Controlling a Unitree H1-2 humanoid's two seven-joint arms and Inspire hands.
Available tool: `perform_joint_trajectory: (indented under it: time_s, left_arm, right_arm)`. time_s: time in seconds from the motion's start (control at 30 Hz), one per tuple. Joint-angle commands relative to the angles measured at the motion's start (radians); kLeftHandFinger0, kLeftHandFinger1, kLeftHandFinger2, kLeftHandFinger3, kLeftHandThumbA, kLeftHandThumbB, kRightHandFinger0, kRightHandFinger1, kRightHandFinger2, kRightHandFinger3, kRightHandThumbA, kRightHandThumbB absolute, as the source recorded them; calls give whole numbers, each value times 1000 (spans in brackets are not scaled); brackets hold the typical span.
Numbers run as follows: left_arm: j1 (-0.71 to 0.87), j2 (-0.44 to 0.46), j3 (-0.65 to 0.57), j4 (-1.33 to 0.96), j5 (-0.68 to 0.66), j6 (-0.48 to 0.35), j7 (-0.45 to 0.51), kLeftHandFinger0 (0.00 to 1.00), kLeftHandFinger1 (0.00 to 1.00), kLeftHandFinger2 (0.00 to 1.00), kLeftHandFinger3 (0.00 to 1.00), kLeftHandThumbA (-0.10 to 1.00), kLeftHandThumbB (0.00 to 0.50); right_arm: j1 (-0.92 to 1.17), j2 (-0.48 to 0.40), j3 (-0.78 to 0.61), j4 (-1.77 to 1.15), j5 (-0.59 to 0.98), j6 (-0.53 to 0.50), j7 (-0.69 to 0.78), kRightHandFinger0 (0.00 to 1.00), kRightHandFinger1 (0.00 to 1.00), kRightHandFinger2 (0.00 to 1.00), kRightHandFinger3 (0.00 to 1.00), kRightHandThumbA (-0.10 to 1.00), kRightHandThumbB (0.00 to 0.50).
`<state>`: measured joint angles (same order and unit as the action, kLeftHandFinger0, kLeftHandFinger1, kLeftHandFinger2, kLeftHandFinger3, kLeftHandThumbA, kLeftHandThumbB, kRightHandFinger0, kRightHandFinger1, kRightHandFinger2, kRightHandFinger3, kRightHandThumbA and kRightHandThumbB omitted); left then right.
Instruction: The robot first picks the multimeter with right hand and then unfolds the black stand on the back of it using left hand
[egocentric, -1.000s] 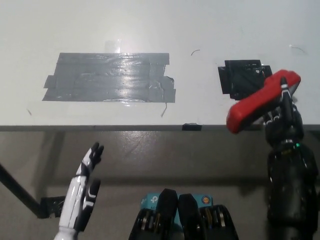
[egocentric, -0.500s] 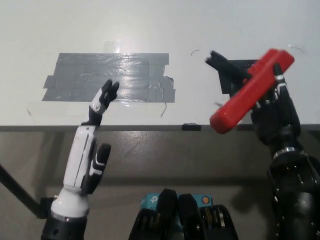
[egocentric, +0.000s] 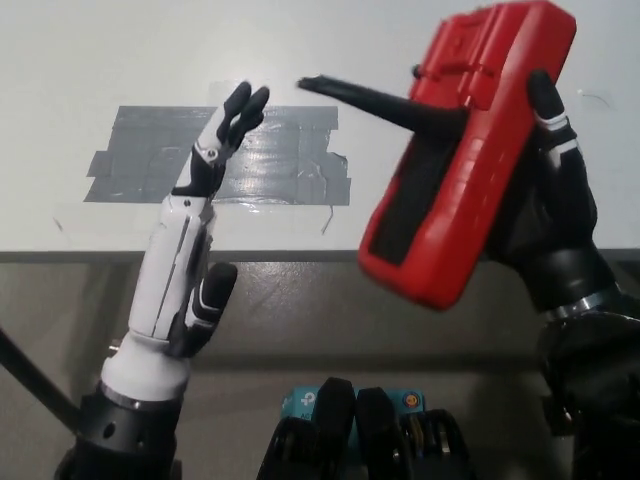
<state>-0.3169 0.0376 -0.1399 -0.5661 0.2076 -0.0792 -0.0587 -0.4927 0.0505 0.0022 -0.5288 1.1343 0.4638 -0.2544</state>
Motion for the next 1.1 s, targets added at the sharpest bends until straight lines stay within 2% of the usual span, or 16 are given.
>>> perform_joint_trajectory:
  time_s: [0.0,0.1,0.13,0.2,0.27,0.3,0.37,0.43,0.47,0.53,0.57,0.63,0.73,0.8,0.83,1.07]
  left_arm:
    - [-45,-11,-8,-58,-26,69,-33,1000,1000,1000,1000,1000,245]
    - [-71,-10,-4,-85,18,26,-24,1000,1000,1000,1000,1000,240]
    - [-89,2,5,-132,10,45,-34,1000,1000,1000,1000,1000,265]
    - [-102,7,11,-169,-1,62,-41,1000,1000,1000,1000,1000,300]
    - [-105,4,12,-190,-9,76,-44,1000,1000,1000,1000,1000,300]
    - [-107,2,15,-201,-14,71,-40,1000,1000,1000,1000,1000,325]
    - [-122,-2,24,-227,23,9,-23,1000,1000,1000,1000,1000,321]
    - [-125,-1,24,-248,34,22,-31,1000,1000,1000,1000,1000,330]
    - [-126,-1,25,-254,36,26,-34,1000,1000,1000,1000,1000,331]
    - [-126,-2,25,-255,37,27,-35,1000,1000,1000,1000,1000,332]
    - [-131,-5,22,-278,19,45,-40,1000,1000,1000,1000,1000,332]
    - [-128,-12,14,-338,-2,86,-49,1000,1000,1000,1000,1000,329]
    - [-129,-14,16,-341,-3,93,-53,1000,1000,1000,1000,1000,330]
    - [-120,0,13,-328,-8,7,-45,1000,1000,1000,1000,1000,319]
    - [-127,-2,6,-308,-8,-16,-44,1000,1000,1000,1000,1000,292]
    - [-133,20,-18,-253,1,-70,-68,1000,1000,1000,1000,1000,273]
  right_arm:
    - [-68,-12,28,-71,146,5,108,0,155,582,61,-100,156]
    - [-66,-25,27,-59,143,-1,118,0,161,598,33,-100,148]
    - [-61,-31,29,-49,148,2,124,0,180,622,18,-100,148]
    - [-54,-36,30,-44,146,1,124,0,254,689,32,-100,150]
    - [-48,-41,31,-43,148,-2,122,0,278,708,49,-100,150]
    - [-47,-44,31,-40,147,-3,127,0,282,715,66,-100,141]
    - [-36,-52,24,-35,134,-9,127,0,305,755,91,-100,155]
    - [-31,-56,23,-33,136,-9,127,0,306,763,98,-100,154]
    - [-29,-57,24,-32,137,-10,128,0,323,773,123,-100,151]
    - [-29,-58,24,-32,137,-11,129,0,340,776,252,-100,152]
    - [-26,-60,23,-32,129,-13,127,0,325,758,327,-100,152]
    - [-22,-67,15,-34,116,-14,112,0,294,723,390,-100,149]
    - [-22,-68,14,-34,116,-15,112,0,290,721,404,-100,151]
    - [-17,-75,5,-38,121,-14,98,0,252,666,371,-100,157]
    - [-16,-73,6,-37,123,-15,100,0,235,648,324,-100,155]
    - [-19,-68,12,-40,118,-10,92,0,231,652,309,-100,165]
